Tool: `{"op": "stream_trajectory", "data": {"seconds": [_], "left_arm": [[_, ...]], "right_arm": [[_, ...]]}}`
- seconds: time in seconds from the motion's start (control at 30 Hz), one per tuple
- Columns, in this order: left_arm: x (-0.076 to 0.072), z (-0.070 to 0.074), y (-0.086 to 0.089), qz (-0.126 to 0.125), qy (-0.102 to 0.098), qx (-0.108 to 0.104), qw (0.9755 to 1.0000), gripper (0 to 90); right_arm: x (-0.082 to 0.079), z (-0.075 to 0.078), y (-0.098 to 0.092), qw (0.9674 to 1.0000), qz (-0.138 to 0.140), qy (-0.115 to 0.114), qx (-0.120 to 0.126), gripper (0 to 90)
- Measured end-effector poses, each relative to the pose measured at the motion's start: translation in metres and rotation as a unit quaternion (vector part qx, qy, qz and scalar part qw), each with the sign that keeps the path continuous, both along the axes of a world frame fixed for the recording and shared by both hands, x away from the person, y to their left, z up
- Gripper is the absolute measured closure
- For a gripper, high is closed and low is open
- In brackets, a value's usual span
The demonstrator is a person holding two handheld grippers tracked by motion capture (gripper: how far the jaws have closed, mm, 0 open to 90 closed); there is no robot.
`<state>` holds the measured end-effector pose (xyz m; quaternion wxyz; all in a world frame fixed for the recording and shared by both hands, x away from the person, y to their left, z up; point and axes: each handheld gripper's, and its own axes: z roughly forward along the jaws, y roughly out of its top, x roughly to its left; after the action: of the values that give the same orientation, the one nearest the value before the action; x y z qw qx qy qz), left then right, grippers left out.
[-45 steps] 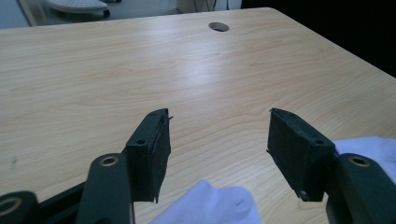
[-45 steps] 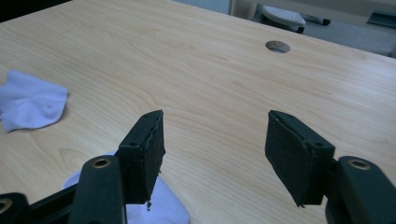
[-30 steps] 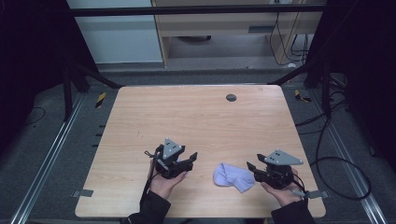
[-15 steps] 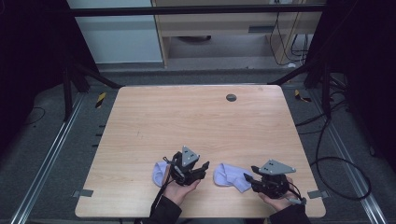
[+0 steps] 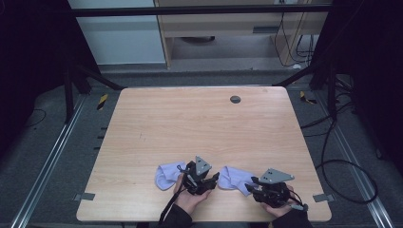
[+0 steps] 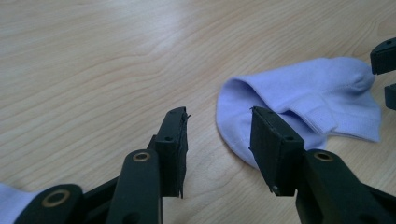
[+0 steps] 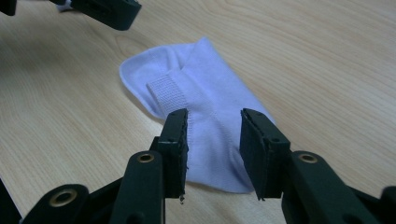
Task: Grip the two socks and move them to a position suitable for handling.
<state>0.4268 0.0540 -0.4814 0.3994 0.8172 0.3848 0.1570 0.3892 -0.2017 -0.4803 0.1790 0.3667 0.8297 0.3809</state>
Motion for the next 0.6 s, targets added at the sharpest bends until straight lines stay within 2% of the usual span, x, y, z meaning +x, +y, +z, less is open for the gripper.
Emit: {"op": "stream_trajectory", "data": {"seconds": [0.2, 0.33, 0.5, 0.6], "left_arm": [[-0.001, -0.007, -0.01, -0.003, 0.008, 0.0, 1.0, 56.5], [-0.001, -0.012, -0.016, -0.003, 0.011, 0.012, 0.9999, 57.4], [-0.002, -0.016, -0.02, -0.001, 0.013, 0.021, 0.9997, 60.9], [-0.001, -0.019, -0.02, 0.003, 0.022, 0.018, 0.9996, 64.8]], "right_arm": [[-0.001, -0.005, 0.004, 0.9999, 0.01, 0.011, -0.004, 63.2], [-0.002, -0.009, 0.006, 0.9996, 0.018, 0.018, -0.012, 63.8], [-0.002, -0.013, 0.01, 0.999, 0.026, 0.03, -0.022, 65.7], [-0.001, -0.015, 0.011, 0.9987, 0.029, 0.034, -0.023, 67.6]]}}
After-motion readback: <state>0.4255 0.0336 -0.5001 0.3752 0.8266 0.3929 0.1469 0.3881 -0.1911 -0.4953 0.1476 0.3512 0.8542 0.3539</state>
